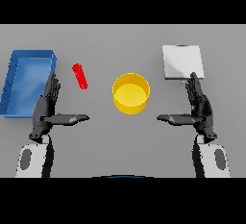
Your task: Pick up the red beaker and tilt it to pour out 1 green nut into yellow bowl. Pick up the yellow bowl and place it on the metallic measuring scale.
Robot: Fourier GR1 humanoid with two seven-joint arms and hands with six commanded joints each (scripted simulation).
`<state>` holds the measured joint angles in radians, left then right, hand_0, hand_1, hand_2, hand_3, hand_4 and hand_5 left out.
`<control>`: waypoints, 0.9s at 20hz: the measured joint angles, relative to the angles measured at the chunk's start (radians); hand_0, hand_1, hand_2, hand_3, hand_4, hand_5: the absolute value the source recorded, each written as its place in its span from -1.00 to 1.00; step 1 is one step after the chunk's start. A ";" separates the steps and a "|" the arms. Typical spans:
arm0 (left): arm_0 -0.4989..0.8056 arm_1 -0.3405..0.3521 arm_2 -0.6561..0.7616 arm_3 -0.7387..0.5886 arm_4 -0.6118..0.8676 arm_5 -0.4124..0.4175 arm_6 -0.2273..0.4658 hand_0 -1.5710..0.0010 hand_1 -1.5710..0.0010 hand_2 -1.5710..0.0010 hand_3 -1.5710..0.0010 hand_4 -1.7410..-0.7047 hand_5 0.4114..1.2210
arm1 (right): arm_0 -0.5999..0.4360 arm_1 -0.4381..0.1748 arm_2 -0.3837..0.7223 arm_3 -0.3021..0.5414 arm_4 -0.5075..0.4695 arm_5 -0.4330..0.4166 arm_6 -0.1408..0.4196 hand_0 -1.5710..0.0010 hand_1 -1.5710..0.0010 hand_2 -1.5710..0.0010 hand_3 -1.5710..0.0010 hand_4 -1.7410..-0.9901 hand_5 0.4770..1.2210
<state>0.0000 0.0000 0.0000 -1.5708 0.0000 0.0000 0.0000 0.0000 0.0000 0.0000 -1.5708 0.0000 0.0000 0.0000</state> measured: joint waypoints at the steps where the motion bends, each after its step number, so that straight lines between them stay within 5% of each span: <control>1: -0.004 0.000 0.001 0.003 0.001 0.002 0.003 1.00 1.00 1.00 1.00 0.04 -0.41 | 0.001 0.001 0.001 -0.001 0.000 -0.001 0.000 1.00 1.00 1.00 1.00 0.32 -0.45; 6: -0.036 0.005 0.012 0.027 0.002 0.006 0.010 1.00 1.00 1.00 1.00 0.04 -0.41 | 0.013 0.004 0.007 -0.007 0.004 0.000 -0.006 1.00 1.00 1.00 1.00 0.32 -0.45; 8: 0.013 0.053 -0.042 -0.042 -0.071 -0.009 -0.011 1.00 1.00 1.00 1.00 0.02 -0.41 | 0.089 -0.051 0.091 -0.099 0.178 -0.035 -0.123 1.00 1.00 1.00 1.00 0.34 -0.46; 12: 0.039 0.069 -0.085 -0.109 -0.116 -0.011 0.061 1.00 1.00 1.00 1.00 -0.01 -0.38 | 0.123 -0.070 0.132 -0.136 0.268 -0.052 -0.091 1.00 1.00 1.00 1.00 0.33 -0.46; 18: -0.035 0.053 -0.097 -0.017 -0.130 -0.025 0.069 1.00 1.00 1.00 1.00 -0.21 -0.25 | 0.133 -0.062 0.130 -0.154 0.215 -0.017 -0.102 1.00 1.00 1.00 1.00 0.23 -0.46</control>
<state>-0.0346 0.0535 -0.0973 -1.5881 -0.1299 -0.0248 0.0689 0.1327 -0.0618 0.1296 -1.7249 0.2148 -0.0173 -0.1021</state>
